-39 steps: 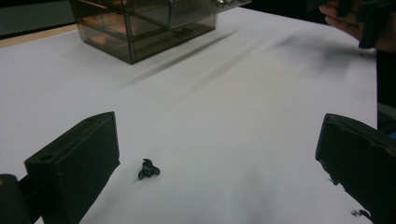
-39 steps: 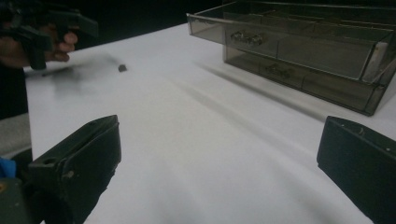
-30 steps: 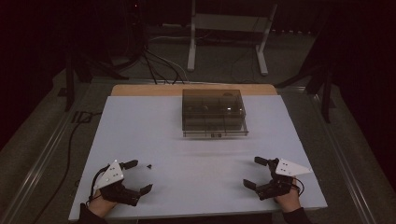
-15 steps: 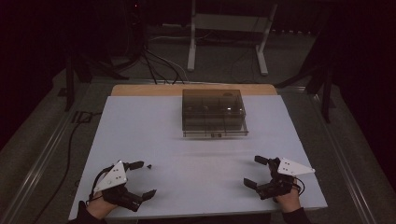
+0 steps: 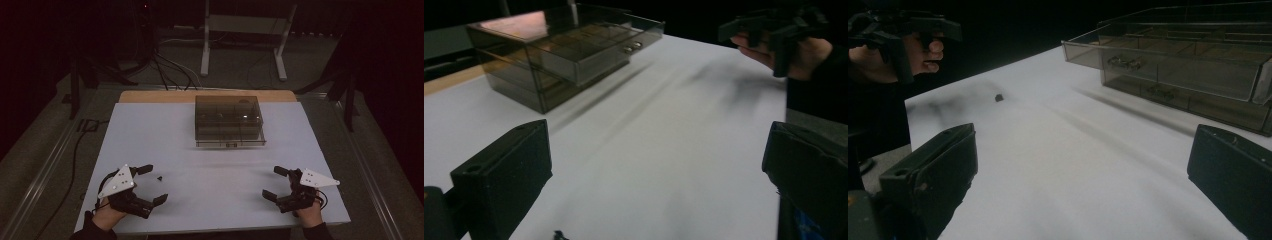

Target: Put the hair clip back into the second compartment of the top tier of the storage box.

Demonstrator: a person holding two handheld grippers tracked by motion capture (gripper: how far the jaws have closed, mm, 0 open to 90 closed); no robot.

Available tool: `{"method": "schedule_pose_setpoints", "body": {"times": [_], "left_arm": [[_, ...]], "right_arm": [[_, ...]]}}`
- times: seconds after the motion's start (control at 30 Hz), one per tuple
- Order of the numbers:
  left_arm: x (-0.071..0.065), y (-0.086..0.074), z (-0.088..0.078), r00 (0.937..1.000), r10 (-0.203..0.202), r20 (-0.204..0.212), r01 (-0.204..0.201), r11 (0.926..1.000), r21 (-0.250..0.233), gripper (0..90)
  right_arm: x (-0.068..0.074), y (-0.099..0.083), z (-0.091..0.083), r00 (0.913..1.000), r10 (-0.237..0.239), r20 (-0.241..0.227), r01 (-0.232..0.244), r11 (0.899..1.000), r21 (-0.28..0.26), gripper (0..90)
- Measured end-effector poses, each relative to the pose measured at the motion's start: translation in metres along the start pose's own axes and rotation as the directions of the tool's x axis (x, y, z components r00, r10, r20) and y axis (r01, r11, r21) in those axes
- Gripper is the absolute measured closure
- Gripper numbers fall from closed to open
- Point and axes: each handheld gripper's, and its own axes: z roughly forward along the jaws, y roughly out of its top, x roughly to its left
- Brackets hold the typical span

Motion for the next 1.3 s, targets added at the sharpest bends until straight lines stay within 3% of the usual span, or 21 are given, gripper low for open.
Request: {"method": "schedule_pose_setpoints", "body": {"times": [0.1,0.4,0.67,0.97,1.07,1.1,1.17,1.2,1.3], "left_arm": [[0.004,0.001,0.001,0.9997,-0.02,-0.01,0.02,0.9997,-0.014,0.6],[0.016,-0.005,0.009,0.9956,-0.055,-0.076,0.056,0.9983,0.015,0.6],[0.031,-0.02,0.022,0.9815,-0.101,-0.163,0.116,0.9895,0.086,0.6],[0.036,-0.029,0.03,0.9769,-0.109,-0.184,0.136,0.9805,0.142,0.6],[0.036,-0.031,0.033,0.9756,-0.095,-0.198,0.131,0.9753,0.178,0.7],[0.036,-0.032,0.035,0.9736,-0.098,-0.206,0.14,0.9694,0.201,0.6],[0.036,-0.032,0.035,0.9736,-0.098,-0.206,0.14,0.9694,0.201,0.7],[0.037,-0.035,0.038,0.9732,-0.102,-0.206,0.151,0.9598,0.237,0.7],[0.037,-0.036,0.041,0.9732,-0.106,-0.204,0.162,0.9462,0.28,0.7]], "right_arm": [[0.0,-0.001,0.0,1.0,0.006,-0.002,-0.006,1.0,0.0,0.0],[0.0,-0.001,0.0,0.9999,0.01,0.0,-0.01,1.0,-0.001,0.0],[0.0,-0.001,-0.001,0.9999,0.01,0.003,-0.01,1.0,0.0,0.0],[-0.001,-0.001,-0.001,0.9999,0.014,-0.004,-0.014,1.0,0.009,0.0],[-0.001,-0.001,-0.001,0.9998,0.018,-0.003,-0.018,1.0,0.005,0.0],[-0.001,-0.001,-0.002,0.9998,0.02,-0.002,-0.02,1.0,0.004,0.0],[-0.002,-0.001,-0.002,0.9997,0.024,-0.005,-0.024,1.0,0.003,0.0],[-0.001,-0.002,-0.001,0.9997,0.024,-0.007,-0.023,1.0,0.007,0.0],[-0.001,-0.001,-0.001,0.9997,0.022,-0.009,-0.022,1.0,0.008,0.0]]}}
